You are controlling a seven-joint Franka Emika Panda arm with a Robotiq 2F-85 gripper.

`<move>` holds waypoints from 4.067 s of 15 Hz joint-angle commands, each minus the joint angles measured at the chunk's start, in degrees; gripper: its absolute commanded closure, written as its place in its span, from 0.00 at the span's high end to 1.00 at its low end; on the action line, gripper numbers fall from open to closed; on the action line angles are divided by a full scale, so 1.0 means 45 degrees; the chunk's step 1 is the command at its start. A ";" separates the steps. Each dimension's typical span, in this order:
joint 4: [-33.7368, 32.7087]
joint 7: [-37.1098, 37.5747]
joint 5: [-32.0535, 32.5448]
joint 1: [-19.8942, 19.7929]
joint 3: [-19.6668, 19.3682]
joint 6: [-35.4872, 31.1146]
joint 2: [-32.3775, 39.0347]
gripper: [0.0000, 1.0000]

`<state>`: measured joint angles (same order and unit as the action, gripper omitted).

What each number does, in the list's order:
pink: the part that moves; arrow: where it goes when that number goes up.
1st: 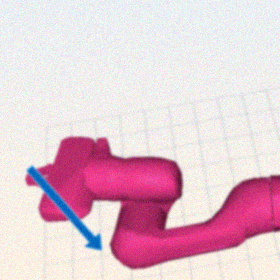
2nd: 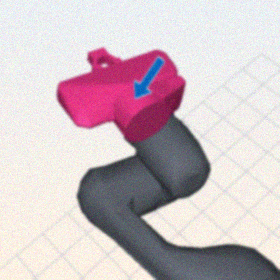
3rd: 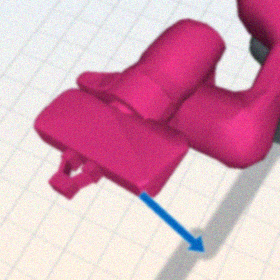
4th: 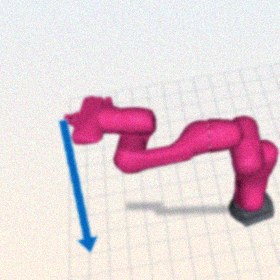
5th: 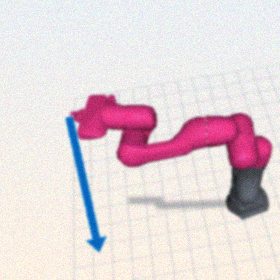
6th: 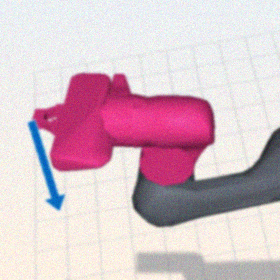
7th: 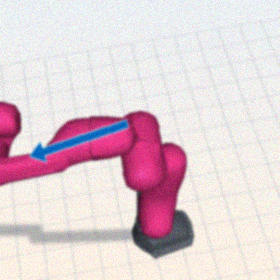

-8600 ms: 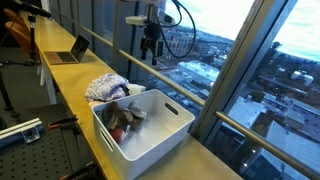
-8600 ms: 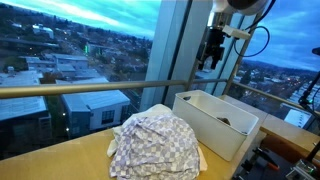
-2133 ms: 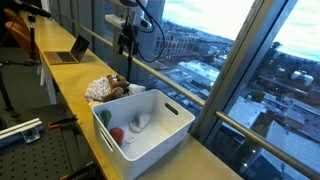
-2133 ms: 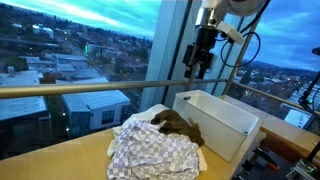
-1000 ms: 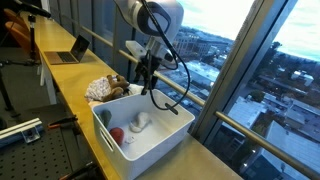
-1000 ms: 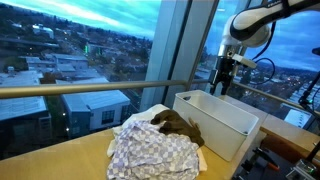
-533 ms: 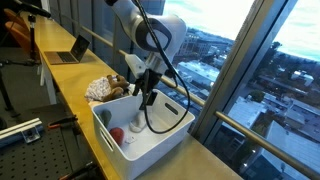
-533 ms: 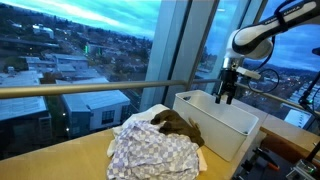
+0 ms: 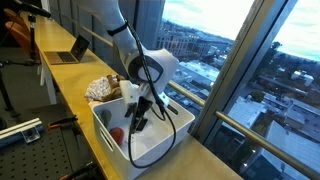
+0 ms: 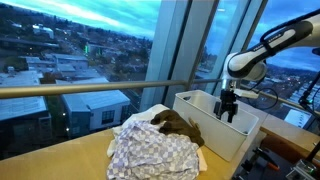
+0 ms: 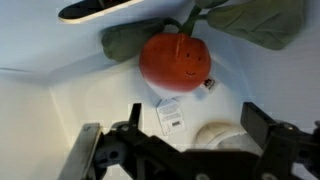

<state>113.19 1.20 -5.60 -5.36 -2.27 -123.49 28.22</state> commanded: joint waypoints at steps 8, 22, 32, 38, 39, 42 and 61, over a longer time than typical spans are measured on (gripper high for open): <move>0.0186 0.0408 0.0135 0.0067 -0.0309 0.0195 0.0896 1.00; 0.0837 0.1672 0.0717 0.0938 -0.0306 0.0624 0.0501 0.28; -0.0976 0.2243 0.2148 0.1273 -0.0342 0.2843 -0.2918 0.05; -0.4120 0.3082 0.2762 0.2621 0.0797 0.4742 -0.2869 0.05; -0.4641 0.3272 0.2903 0.2962 0.1064 0.4985 -0.2609 0.05; -0.5884 0.3877 0.3305 0.4099 0.1807 0.5464 -0.1623 0.05; -1.0016 0.4019 0.3343 0.6126 0.1700 0.6849 0.2038 1.00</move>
<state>69.24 20.84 10.14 23.82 5.72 -94.62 38.40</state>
